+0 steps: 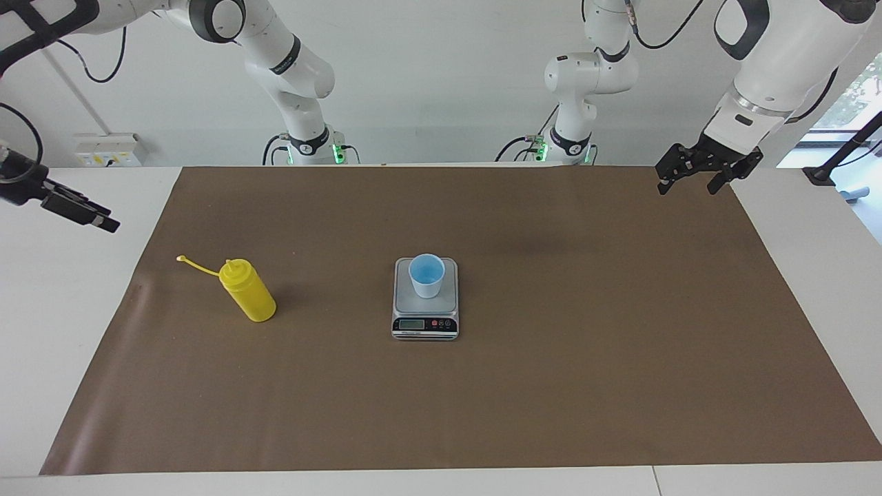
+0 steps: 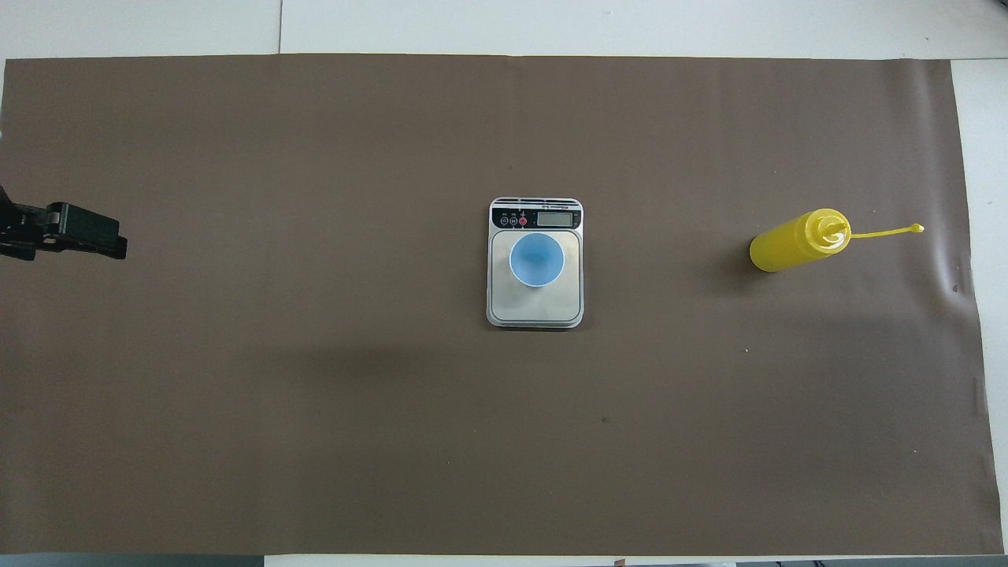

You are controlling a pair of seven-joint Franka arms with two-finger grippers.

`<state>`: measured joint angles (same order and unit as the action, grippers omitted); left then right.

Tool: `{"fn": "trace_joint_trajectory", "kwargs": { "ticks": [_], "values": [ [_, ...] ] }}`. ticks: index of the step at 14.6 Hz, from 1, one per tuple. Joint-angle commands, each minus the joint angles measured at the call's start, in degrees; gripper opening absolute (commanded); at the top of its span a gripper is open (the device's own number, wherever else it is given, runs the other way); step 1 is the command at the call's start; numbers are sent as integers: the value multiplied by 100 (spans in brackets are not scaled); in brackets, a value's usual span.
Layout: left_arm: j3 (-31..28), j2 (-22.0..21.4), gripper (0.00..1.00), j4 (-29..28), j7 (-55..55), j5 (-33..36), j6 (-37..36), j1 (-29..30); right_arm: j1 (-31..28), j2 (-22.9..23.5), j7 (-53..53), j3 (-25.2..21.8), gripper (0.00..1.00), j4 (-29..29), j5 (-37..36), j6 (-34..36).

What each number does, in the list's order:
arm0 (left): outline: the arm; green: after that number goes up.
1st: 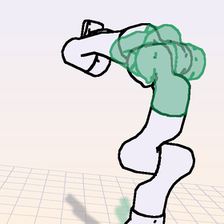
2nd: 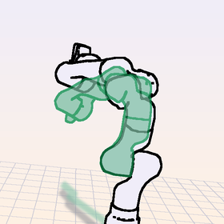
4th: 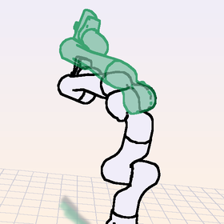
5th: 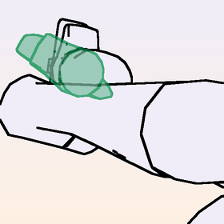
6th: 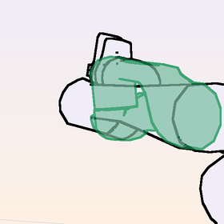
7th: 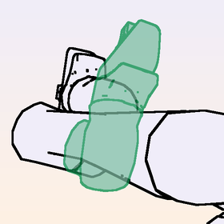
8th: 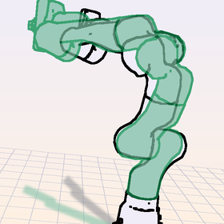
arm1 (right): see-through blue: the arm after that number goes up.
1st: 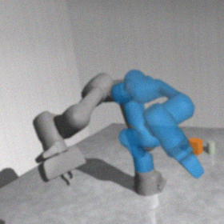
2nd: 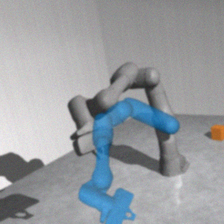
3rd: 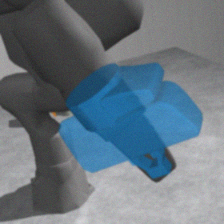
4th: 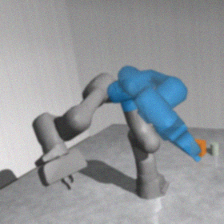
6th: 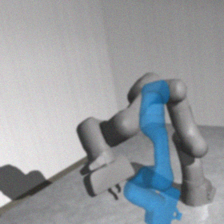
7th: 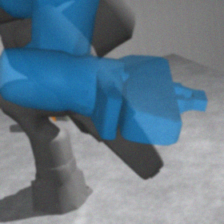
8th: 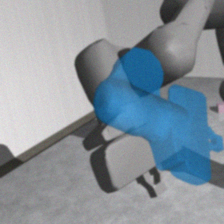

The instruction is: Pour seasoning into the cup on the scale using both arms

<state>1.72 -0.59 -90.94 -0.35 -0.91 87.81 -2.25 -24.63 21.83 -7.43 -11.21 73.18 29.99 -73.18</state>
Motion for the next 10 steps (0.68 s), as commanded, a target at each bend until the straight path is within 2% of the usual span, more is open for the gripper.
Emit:
{"fn": "trace_joint_trajectory", "kwargs": {
  "ticks": [1,2,6,7,9,10],
  "values": [
    [-23,-213,100,-205,-62,-41,-36,23,90,-389,-83,-101,100,800,95,76],
    [-23,-231,100,-240,-53,-23,-35,23,160,-451,-153,-118,100,951,77,76],
    [-14,-231,100,-249,-44,65,17,23,196,-443,-329,-171,100,891,-116,-249],
    [-23,-231,100,-241,-79,65,9,31,196,-452,-782,-180,100,873,-177,-267],
    [-23,-231,100,-240,-62,65,17,40,196,-435,-3418,-101,100,856,-186,-643],
    [-23,-231,100,-240,-45,65,17,40,196,-426,-4024,-31,100,812,-186,-636]
  ]
}}
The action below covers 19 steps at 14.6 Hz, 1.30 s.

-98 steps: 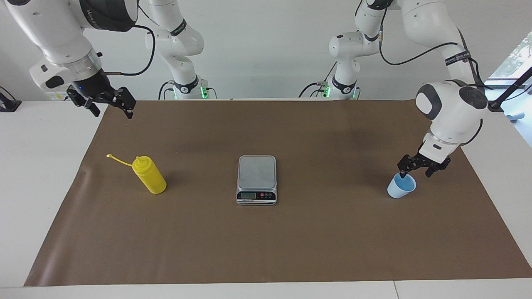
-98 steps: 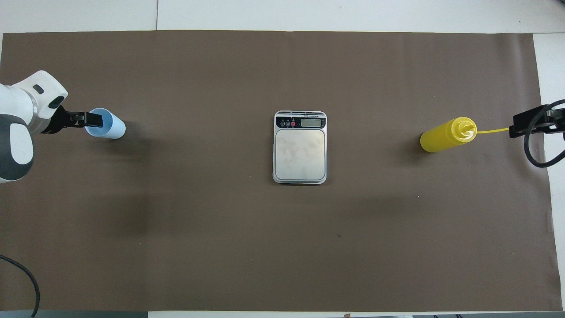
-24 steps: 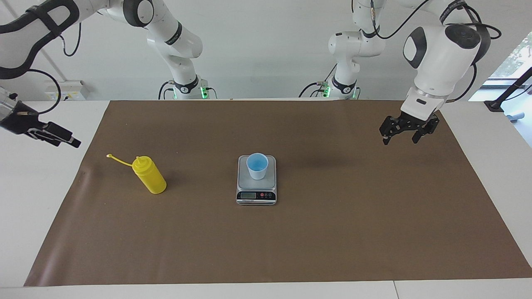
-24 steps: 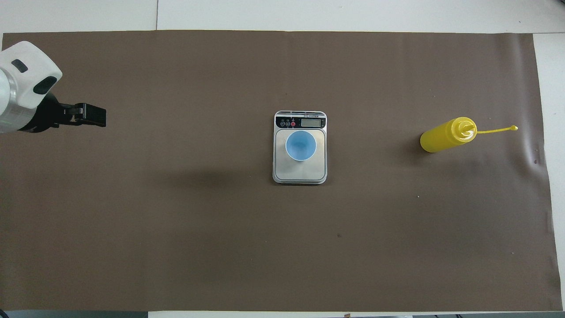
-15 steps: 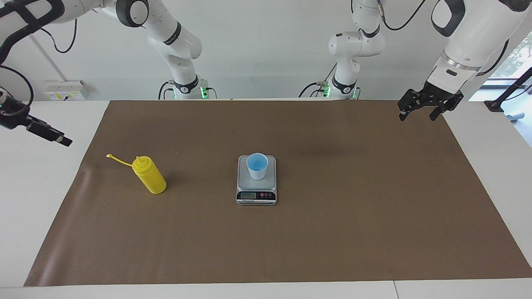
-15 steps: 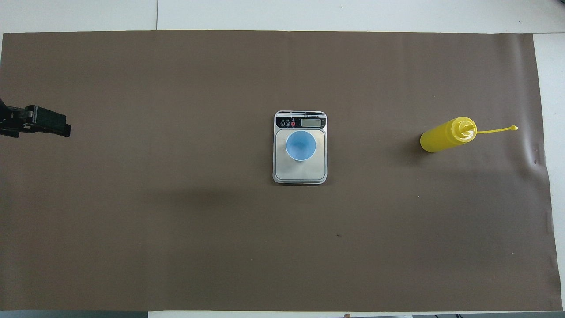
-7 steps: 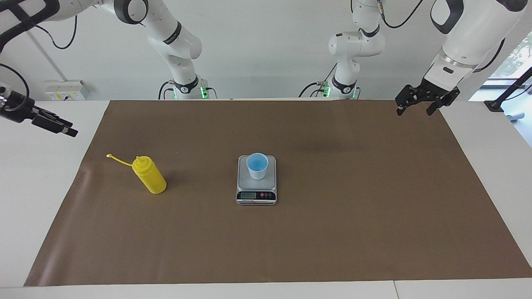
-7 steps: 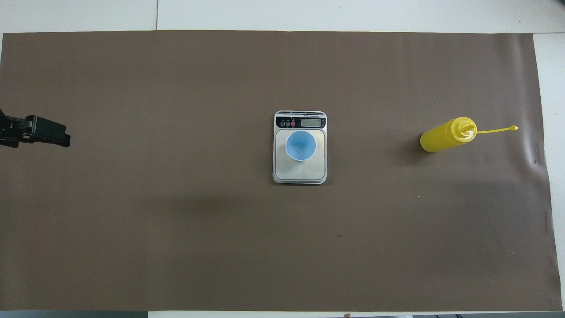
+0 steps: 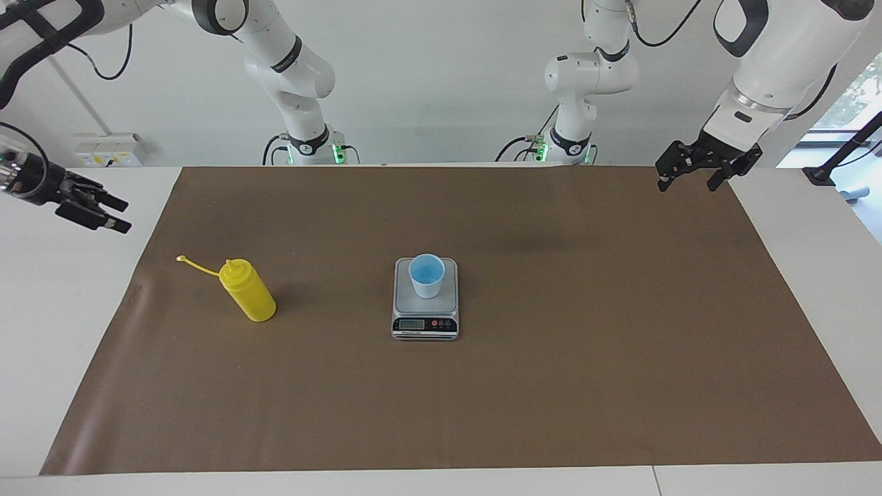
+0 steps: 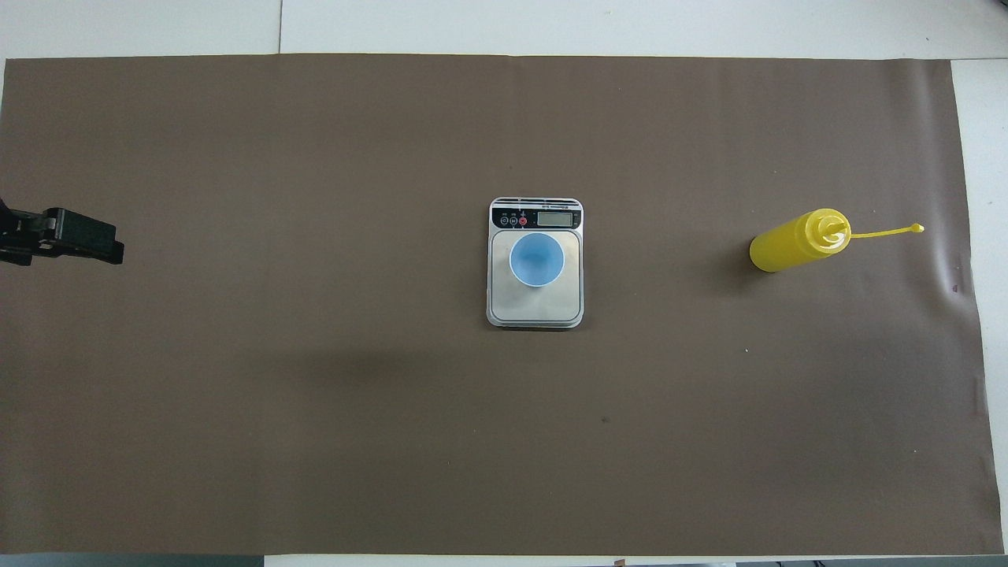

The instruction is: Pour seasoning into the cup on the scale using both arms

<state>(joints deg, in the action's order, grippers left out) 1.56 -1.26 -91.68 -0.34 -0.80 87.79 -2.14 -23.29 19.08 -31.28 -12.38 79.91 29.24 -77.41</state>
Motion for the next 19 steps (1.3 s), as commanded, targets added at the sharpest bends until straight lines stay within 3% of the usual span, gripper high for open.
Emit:
{"fn": "trace_joint_trajectory", "kwargs": {
  "ticks": [1,6,7,9,12,15,17,19],
  "values": [
    [-6,-164,100,-166,-45,53,19,29,70,-150,-1836,121,100,78,-42,-204],
    [-6,-164,100,-175,-36,54,19,20,35,-45,-3313,341,100,104,221,-91],
    [-6,-164,100,-175,-36,53,19,20,-78,347,-3367,341,100,16,519,84],
    [2,-164,100,-175,-36,53,19,20,-403,1305,-3368,359,100,-753,916,639],
    [2,-164,100,-175,-36,53,19,20,-649,1790,-3289,613,100,-1030,1232,692],
    [2,-164,100,-175,-36,53,19,20,-1063,2379,-3175,1192,100,-1065,1618,631],
    [2,-164,100,-175,-36,53,19,20,-1099,2767,-3018,1220,100,-1083,1997,570],
    [2,-164,100,-174,-36,53,19,20,-1029,2803,-2745,1238,100,-996,2086,263]
  ]
}}
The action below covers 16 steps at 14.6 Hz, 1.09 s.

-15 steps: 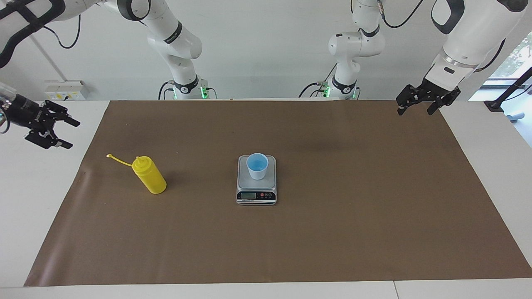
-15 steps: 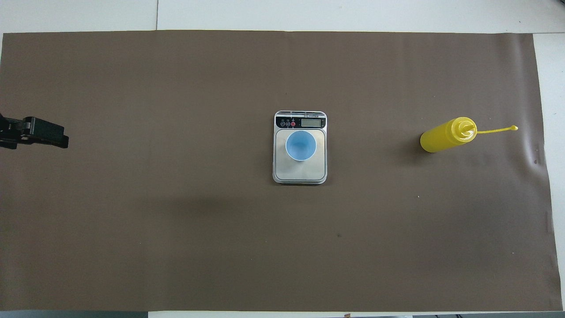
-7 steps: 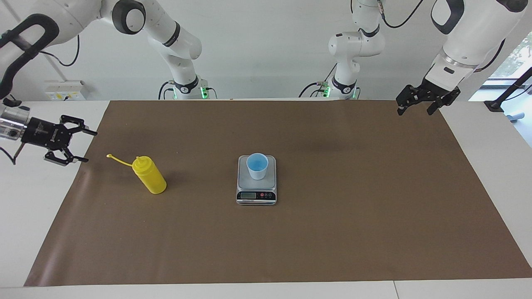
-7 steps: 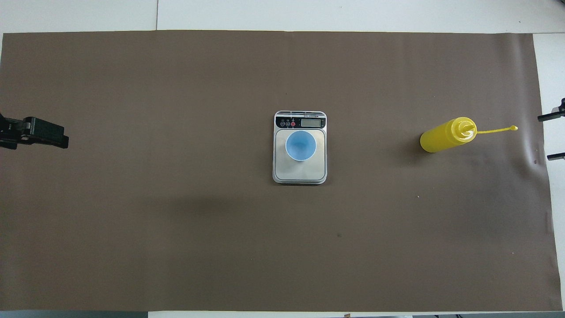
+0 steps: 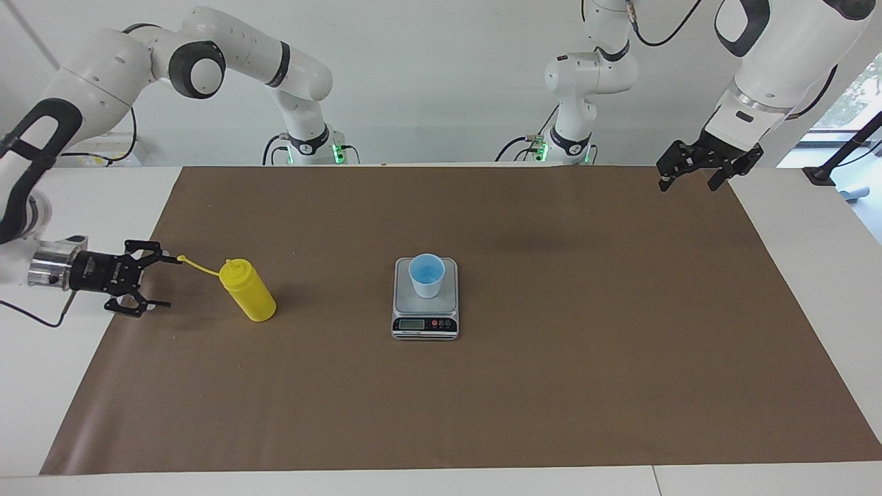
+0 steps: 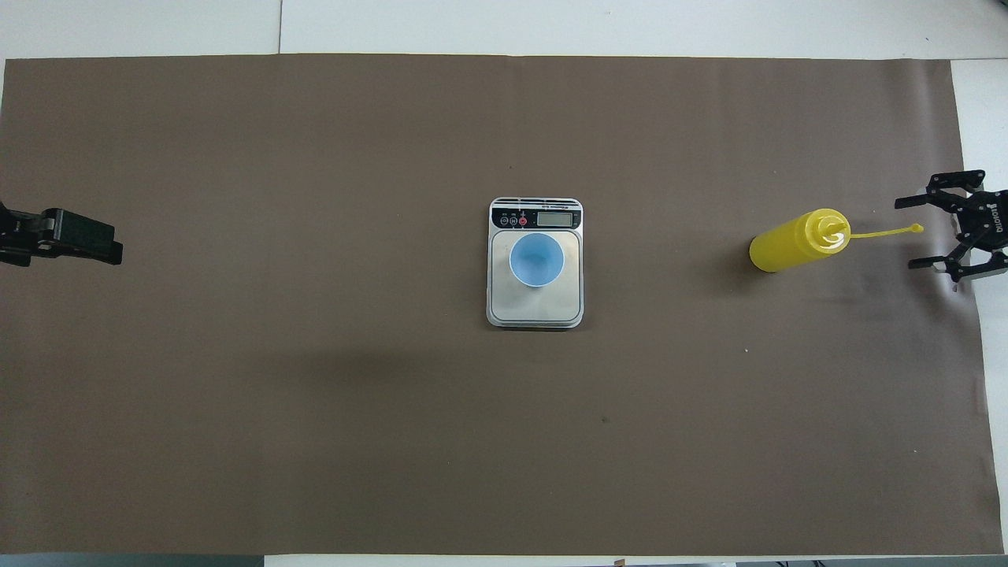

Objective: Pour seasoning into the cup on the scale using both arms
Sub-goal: 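Reach the right gripper to the yellow bottle and grasp it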

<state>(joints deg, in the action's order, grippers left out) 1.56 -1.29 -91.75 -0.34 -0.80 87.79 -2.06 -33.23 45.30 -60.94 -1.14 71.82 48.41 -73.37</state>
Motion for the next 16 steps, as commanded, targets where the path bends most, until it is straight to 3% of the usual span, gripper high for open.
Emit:
{"fn": "trace_joint_trajectory", "kwargs": {
  "ticks": [1,5,8,12,16],
  "values": [
    [2,-161,100,-168,-36,53,19,13,0,181,284,123,100,-107,178,-221],
    [2,-161,100,-168,-36,53,19,13,203,-20,714,123,100,595,547,-502],
    [-7,-161,100,-168,-36,53,19,13,361,-73,855,141,100,780,582,-511],
    [-7,-161,100,-168,-36,53,19,13,344,-626,1409,132,100,1878,776,-835],
    [2,-161,100,-168,-36,53,19,13,388,-732,1348,141,100,2116,907,-1151]
  ]
}}
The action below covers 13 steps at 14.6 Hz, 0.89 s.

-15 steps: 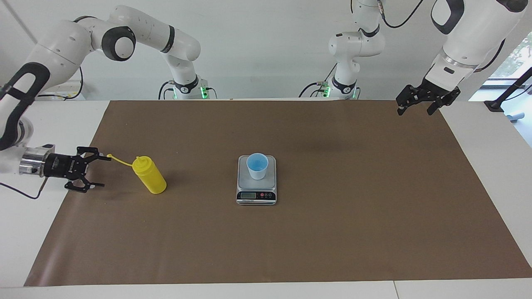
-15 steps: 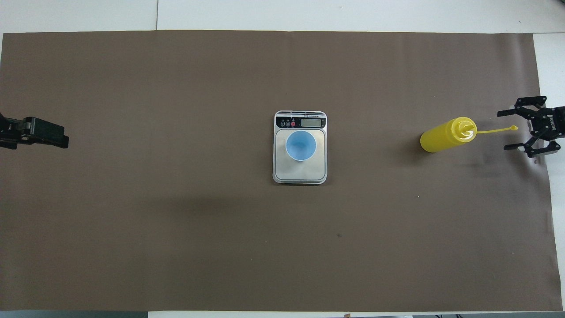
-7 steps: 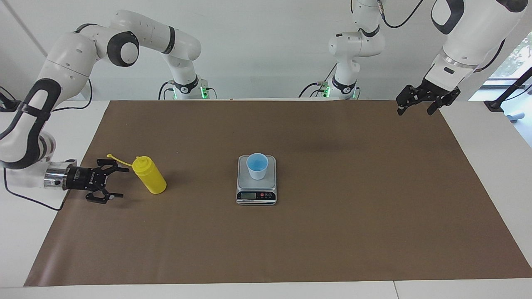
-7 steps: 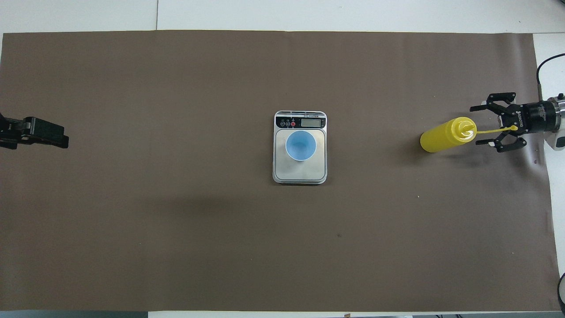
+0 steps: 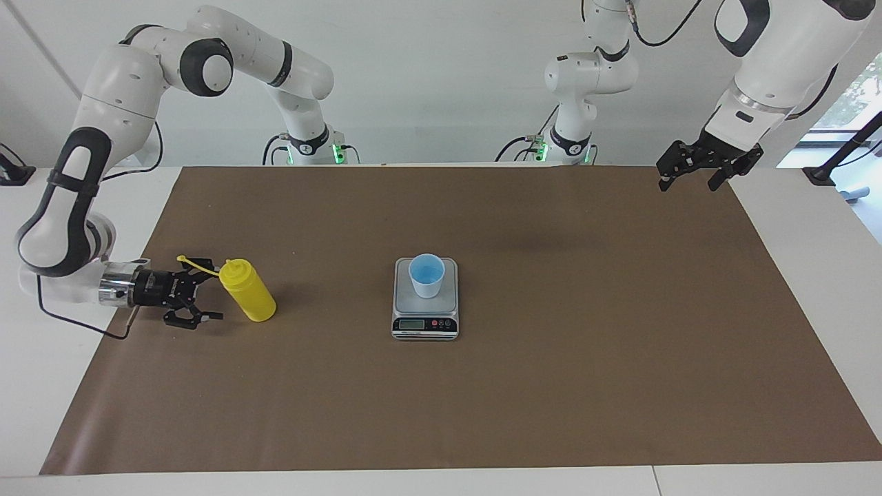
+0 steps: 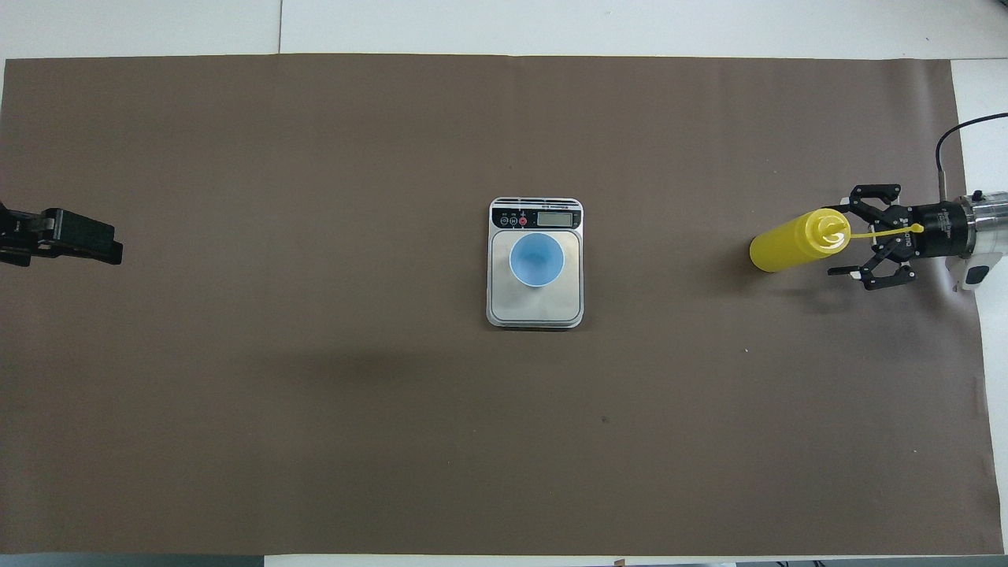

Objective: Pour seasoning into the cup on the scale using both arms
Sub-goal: 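Reach the right gripper to the yellow bottle and grasp it, then lift the yellow bottle with the right gripper toward the scale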

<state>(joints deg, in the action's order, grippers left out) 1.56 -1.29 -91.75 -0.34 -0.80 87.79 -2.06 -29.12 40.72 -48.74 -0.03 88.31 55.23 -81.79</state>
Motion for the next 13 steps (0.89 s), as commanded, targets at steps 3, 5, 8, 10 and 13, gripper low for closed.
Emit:
{"fn": "trace_joint_trajectory", "kwargs": {
  "ticks": [3,5,8,10,13],
  "values": [
    [2,-161,100,-168,-36,53,18,12,187,-302,93,21,100,600,541,-557],
    [-7,-161,100,-168,-36,53,18,12,284,-319,49,29,100,626,568,-584],
    [2,-161,100,-168,-36,53,18,12,302,-354,49,29,100,670,612,-689],
    [2,-161,100,-167,-36,53,18,12,390,-389,84,29,100,766,630,-716],
    [-7,-161,100,-168,-36,53,18,12,390,-459,224,21,100,942,639,-725]
  ]
}}
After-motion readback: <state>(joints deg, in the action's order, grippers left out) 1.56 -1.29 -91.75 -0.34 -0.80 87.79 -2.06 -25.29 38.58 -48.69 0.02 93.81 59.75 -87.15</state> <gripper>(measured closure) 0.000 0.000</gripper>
